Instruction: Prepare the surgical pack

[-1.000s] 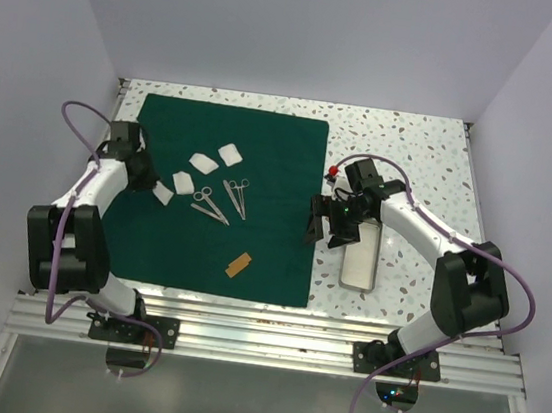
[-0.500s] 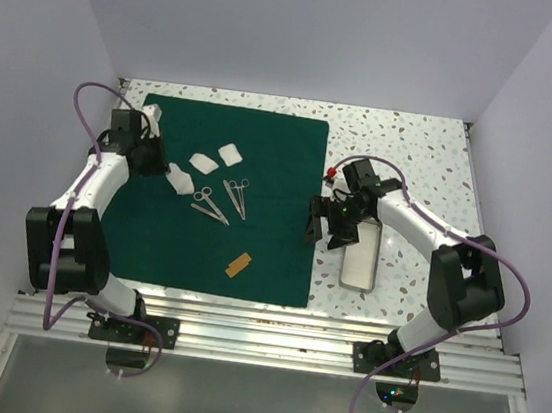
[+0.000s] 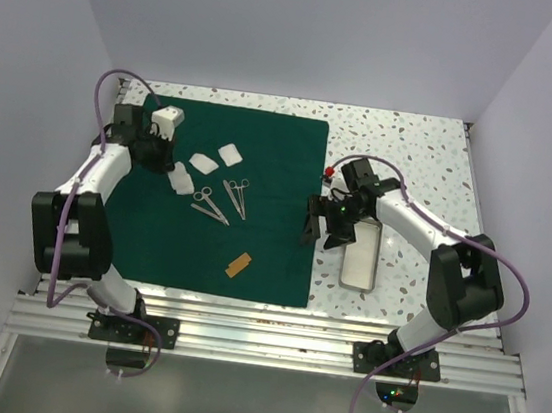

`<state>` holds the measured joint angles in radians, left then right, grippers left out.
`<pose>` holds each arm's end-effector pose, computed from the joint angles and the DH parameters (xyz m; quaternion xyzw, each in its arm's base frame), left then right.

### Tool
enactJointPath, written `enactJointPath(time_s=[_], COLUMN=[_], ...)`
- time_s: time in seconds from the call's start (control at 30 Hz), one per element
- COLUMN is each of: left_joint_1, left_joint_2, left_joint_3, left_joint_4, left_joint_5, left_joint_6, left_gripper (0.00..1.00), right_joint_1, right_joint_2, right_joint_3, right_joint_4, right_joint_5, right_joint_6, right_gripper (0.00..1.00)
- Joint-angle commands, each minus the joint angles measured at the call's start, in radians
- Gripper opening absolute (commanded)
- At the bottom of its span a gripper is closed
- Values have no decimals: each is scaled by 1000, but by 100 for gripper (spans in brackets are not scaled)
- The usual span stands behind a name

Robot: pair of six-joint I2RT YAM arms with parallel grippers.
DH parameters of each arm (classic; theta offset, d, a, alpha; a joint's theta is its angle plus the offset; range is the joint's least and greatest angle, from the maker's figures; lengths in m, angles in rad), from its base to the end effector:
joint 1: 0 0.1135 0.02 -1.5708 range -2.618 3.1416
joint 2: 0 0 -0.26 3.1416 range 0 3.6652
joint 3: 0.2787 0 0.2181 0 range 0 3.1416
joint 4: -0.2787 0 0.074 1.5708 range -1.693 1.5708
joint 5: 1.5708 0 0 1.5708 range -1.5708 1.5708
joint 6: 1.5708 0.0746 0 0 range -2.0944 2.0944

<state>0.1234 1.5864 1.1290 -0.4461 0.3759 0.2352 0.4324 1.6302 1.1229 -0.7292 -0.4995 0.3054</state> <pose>0.3283 0.0131 0.2221 0.1130 0.9233 -0.1163 0.3481 0.2516 0.1555 0.1919 -0.1017 0.9509 0.2854 0.0625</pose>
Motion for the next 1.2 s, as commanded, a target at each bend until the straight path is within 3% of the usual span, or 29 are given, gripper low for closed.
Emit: enactJointPath(time_s=[0.0, 0.2, 0.47, 0.67, 1.17], left_joint_1=[16, 16, 19, 19, 41], left_joint_2=[98, 142, 187, 129, 167], left_joint_3=[92, 80, 179, 166, 130], left_joint_4=[-55, -31, -135, -134, -143], left_joint_5=[141, 228, 253, 232, 218], left_joint_6=[176, 154, 167, 130, 150], left_gripper=[0, 0, 0, 0, 0], right_joint_1=[11, 12, 14, 14, 14], right_joint_2=[-27, -52, -43, -32, -23], right_joint_3=[-11, -35, -40, -29, -28], right_joint_4=[19, 14, 22, 22, 14], right_joint_5=[-42, -39, -37, -43, -33], right_joint_6=[9, 3, 1, 3, -2], right_gripper=[84, 84, 84, 84, 83])
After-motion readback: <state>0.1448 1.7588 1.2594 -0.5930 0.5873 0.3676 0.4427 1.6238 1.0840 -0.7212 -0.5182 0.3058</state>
